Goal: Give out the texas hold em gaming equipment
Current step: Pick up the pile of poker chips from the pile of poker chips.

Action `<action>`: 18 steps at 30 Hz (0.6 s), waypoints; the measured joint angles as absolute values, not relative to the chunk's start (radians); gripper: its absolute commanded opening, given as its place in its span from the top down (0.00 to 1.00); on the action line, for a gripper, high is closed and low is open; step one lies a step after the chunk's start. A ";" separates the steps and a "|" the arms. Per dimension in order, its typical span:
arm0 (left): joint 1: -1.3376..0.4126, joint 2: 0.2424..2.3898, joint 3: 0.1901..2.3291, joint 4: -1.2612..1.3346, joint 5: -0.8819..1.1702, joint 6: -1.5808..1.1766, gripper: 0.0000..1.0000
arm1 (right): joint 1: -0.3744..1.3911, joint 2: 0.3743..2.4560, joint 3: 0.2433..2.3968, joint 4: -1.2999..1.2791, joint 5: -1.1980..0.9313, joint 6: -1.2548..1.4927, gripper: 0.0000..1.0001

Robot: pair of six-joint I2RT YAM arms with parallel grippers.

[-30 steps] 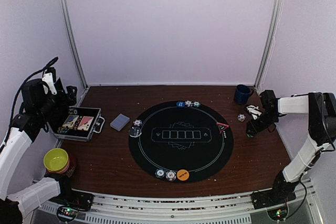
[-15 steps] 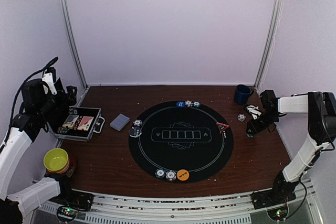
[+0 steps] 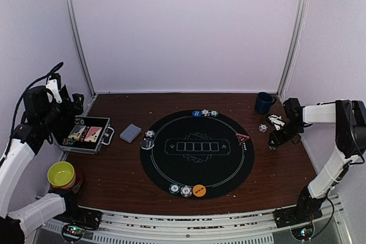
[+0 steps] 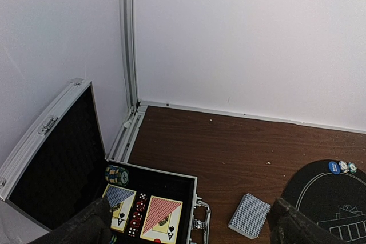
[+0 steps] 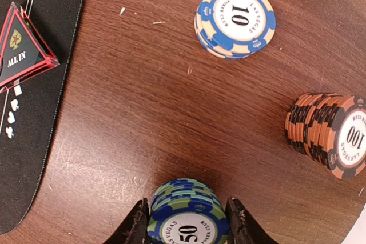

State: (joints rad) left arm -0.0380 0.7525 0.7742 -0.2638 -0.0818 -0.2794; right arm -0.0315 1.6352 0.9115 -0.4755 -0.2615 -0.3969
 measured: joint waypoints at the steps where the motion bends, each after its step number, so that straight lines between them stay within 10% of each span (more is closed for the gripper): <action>1: -0.038 0.752 0.774 -0.264 -0.082 -0.279 0.02 | -0.031 1.635 0.912 -0.476 -0.262 -0.397 0.62; 18: -0.038 0.753 0.774 -0.264 -0.082 -0.280 0.02 | -0.031 1.615 0.947 -0.535 -0.266 -0.398 0.67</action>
